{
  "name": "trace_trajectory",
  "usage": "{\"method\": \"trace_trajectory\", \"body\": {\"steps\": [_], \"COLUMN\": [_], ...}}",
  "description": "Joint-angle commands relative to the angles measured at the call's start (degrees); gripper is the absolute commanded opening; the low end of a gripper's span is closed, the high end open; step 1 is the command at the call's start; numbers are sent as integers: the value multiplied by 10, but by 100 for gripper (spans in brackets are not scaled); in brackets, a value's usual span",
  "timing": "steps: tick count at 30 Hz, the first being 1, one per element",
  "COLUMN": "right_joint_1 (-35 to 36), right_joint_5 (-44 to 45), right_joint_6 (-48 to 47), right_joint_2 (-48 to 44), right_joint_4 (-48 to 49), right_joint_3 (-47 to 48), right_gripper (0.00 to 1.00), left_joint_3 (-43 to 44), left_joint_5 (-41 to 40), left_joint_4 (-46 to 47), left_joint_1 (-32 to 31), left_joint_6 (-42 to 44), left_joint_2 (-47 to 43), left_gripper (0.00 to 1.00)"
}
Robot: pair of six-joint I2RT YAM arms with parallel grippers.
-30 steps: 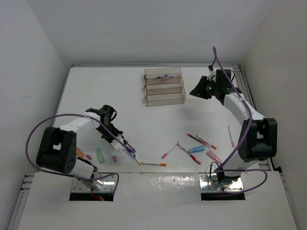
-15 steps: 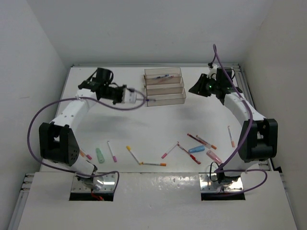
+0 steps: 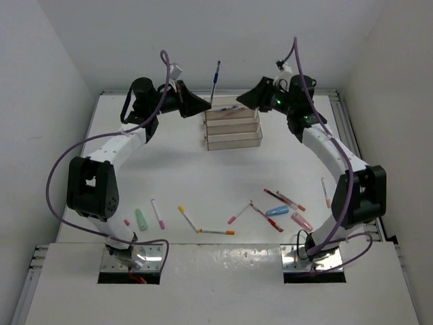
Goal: Sort the stationery into containers
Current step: Place the pen in the storage box.
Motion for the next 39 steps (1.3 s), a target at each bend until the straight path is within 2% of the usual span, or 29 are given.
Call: {"method": "trace_trajectory", "body": {"steps": [1,5,10,15,28,39], "right_joint_1": [44,69,87,91,55,81], "right_joint_5": [1,31,26,14,8,-4], "right_joint_6": [83,115,137,145,130,139], "right_joint_2": [32,75,112,115,55,70], "right_joint_4": [117,120,123,126,124,134], "right_joint_3": [95,165,216,216,122,163], "right_gripper": [47,49,49,45,47,51], "left_joint_3": [7,9,8,0,19,20], "left_joint_5": [8,1,1,-5,-12,35], "left_joint_4": [178,186,189,185,200,191], "left_joint_1": [-19,-28,-31,-28,12,1], "left_joint_6": [-217,-219,-221,-225,-244,-234], "left_joint_2": [13,15,16,14,25,49], "left_gripper": [0,0,0,0,0,0]}}
